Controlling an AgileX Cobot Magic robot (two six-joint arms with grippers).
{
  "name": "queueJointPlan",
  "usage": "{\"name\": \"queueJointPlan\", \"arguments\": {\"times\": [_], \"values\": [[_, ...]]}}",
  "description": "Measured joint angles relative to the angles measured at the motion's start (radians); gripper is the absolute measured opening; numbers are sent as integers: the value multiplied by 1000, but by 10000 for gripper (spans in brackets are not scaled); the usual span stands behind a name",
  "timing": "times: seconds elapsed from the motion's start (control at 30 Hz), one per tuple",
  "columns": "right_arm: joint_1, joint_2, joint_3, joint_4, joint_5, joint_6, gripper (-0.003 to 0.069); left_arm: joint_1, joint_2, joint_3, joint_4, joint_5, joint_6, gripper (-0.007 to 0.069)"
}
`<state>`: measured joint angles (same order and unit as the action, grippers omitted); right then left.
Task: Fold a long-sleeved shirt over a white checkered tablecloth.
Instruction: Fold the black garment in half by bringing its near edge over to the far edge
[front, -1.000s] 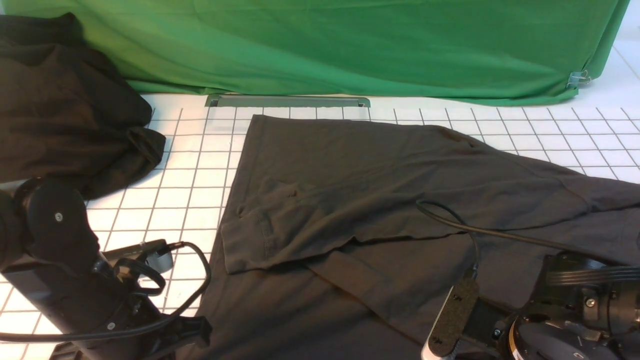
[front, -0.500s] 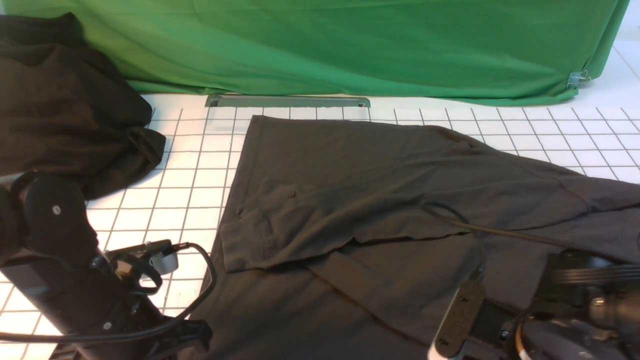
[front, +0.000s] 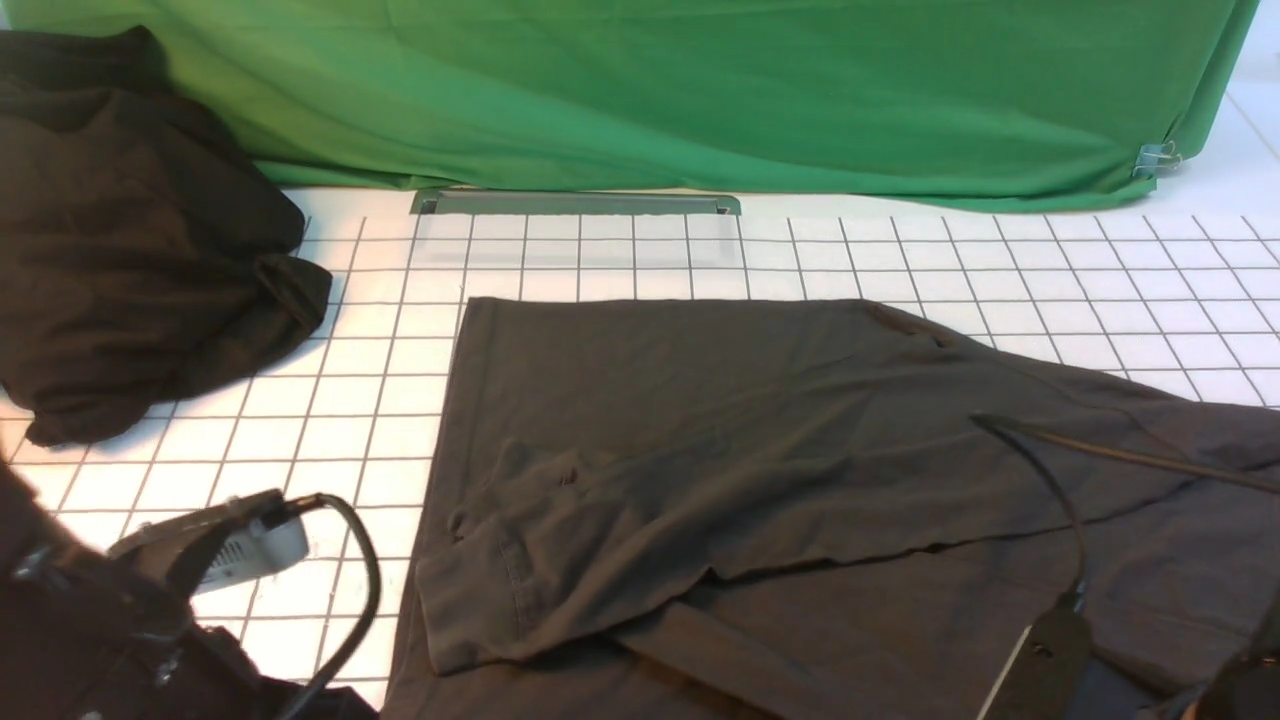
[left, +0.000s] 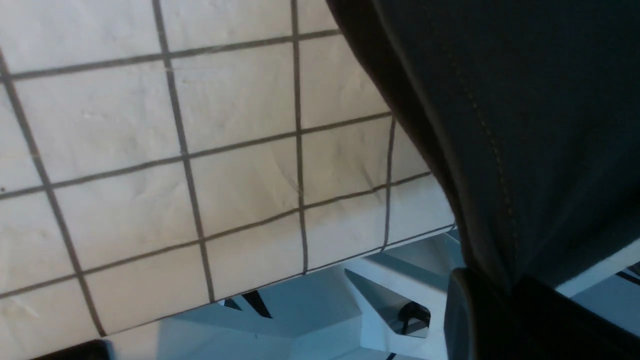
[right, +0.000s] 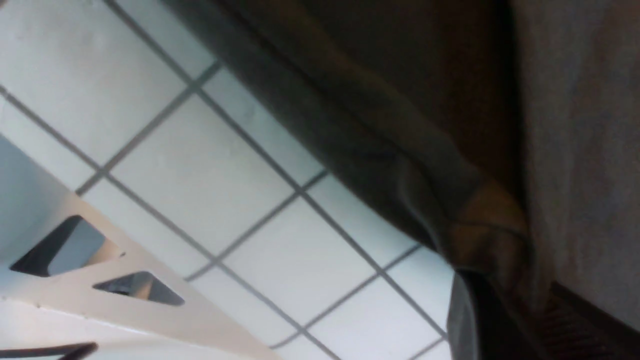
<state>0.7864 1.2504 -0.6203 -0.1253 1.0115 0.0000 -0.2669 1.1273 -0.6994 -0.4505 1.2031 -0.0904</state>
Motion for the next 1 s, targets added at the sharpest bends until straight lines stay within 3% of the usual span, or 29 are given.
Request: {"name": "queueJointPlan", "arguments": {"times": [0.23, 0.43, 0.53, 1.0], "values": [[-53, -35, -63, -50, 7, 12, 38, 0, 5, -19, -40, -45, -10, 29], [-190, -18, -204, -62, -50, -5, 38, 19, 115, -153, -8, -153, -10, 29], [-290, 59, -319, -65, -72, -42, 38, 69, 249, -308, 2, -223, -6, 29], [-432, 503, -736, -70, -123, -75, 35, 100, 749, -850, 4, -257, -4, 31]]}}
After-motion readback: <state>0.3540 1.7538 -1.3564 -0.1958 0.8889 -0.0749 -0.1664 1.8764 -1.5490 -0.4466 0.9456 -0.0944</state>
